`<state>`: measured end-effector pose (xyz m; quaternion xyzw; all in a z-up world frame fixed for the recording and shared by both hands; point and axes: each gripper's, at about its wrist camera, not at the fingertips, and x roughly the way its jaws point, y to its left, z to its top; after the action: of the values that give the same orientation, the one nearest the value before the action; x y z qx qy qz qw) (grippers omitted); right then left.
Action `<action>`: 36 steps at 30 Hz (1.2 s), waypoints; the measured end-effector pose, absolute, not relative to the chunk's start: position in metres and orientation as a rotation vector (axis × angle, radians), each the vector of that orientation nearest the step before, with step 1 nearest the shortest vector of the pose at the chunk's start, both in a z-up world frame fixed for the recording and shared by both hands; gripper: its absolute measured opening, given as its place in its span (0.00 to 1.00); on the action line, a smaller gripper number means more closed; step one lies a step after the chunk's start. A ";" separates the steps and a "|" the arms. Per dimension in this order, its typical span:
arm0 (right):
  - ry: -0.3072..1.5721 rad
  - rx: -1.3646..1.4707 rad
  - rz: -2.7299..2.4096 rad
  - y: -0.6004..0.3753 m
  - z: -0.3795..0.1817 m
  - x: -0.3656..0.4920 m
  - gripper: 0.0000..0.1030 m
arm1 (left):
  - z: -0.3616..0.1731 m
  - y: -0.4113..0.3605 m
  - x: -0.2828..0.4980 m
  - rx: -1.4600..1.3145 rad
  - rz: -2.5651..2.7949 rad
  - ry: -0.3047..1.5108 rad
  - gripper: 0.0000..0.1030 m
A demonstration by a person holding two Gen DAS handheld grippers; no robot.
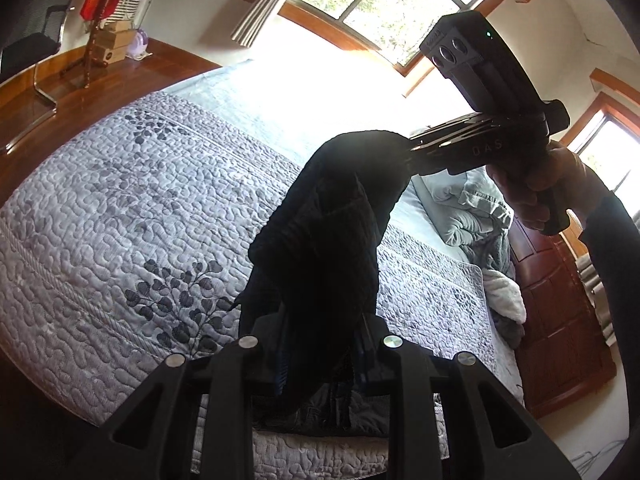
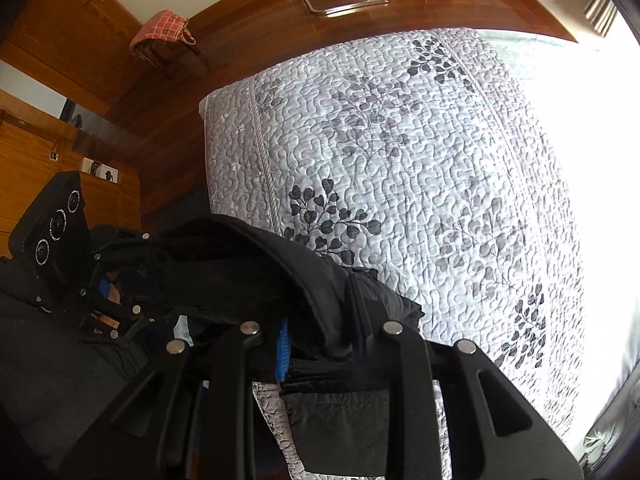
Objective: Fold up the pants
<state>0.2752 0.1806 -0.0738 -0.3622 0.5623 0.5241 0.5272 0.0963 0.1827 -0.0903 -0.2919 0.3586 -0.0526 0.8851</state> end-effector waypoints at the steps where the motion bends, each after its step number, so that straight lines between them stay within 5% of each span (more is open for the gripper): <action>1: 1.343 -0.858 1.245 0.172 -0.072 0.276 0.22 | -0.088 0.175 0.098 -0.596 -0.119 0.748 0.24; 36: 1.357 -0.648 1.053 -0.070 -0.111 0.297 0.14 | -0.117 -0.033 0.133 -0.307 -0.346 0.902 0.24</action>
<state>0.2975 -0.0698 -0.1106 -0.2803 0.5873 0.4558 0.6073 0.1334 -0.0328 -0.1166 -0.1469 0.4317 -0.1659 0.8743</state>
